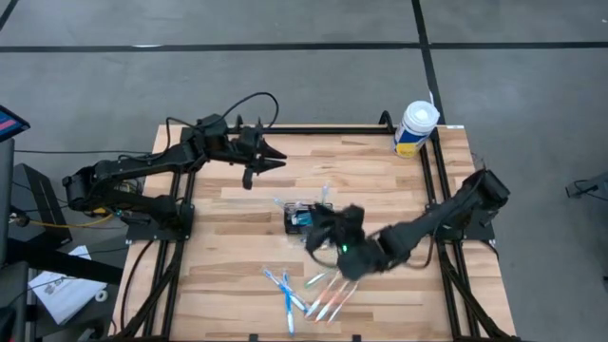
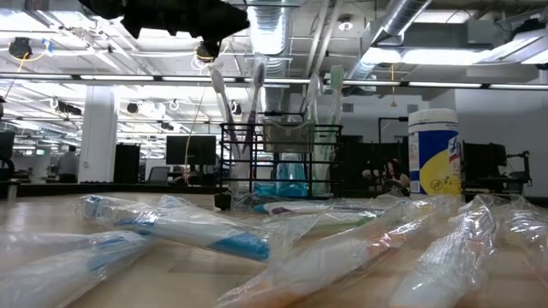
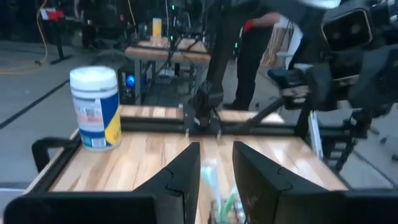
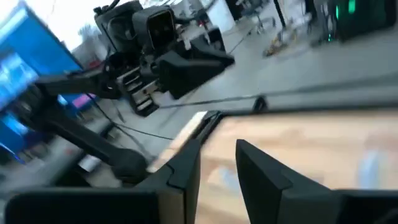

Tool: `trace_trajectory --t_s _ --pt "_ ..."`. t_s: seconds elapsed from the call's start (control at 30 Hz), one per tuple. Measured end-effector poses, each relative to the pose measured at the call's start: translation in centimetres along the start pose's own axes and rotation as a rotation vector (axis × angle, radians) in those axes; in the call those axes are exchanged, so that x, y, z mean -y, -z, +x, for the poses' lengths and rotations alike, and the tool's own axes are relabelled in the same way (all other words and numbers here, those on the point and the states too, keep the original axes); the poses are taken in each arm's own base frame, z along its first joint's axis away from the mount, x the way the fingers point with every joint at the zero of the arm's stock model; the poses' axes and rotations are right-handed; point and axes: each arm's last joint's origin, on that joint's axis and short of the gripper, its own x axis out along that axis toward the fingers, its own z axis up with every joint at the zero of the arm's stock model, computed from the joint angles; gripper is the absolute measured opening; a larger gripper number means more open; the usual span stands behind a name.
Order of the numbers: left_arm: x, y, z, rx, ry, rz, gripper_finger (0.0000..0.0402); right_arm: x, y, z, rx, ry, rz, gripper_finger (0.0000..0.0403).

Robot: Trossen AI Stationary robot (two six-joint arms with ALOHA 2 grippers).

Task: Pick & Place toothbrushing station
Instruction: Put the blue toothbrush into the black wire organizer

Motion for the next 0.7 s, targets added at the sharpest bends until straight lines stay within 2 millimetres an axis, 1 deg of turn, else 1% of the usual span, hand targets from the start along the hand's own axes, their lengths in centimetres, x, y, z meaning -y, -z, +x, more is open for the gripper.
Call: trace_trajectory --t_s 0.13,0.27,0.43,0.53,0.7 --pt "0.1 -1.0 0.0 0.088 0.021 -0.044 0.009 0.5 -4.1 1.7 -0.038 -0.036 -0.222 0.0093" --pt "0.4 -1.6 -0.1 0.129 0.125 -0.121 0.009 1.4 -7.8 2.6 -0.096 -0.123 -0.402 0.0093" --pt "0.9 -2.1 -0.6 0.132 0.227 -0.219 0.009 3.8 -12.1 3.0 -0.196 -0.222 -0.6 0.0093" --pt "1.3 -2.6 -1.1 0.134 0.262 -0.289 0.009 5.5 -14.0 3.1 -0.261 -0.265 -0.72 0.0093" --pt "2.0 -3.4 -2.0 0.156 0.283 -0.364 0.009 7.9 -16.0 3.1 -0.37 -0.356 -0.894 0.0093"
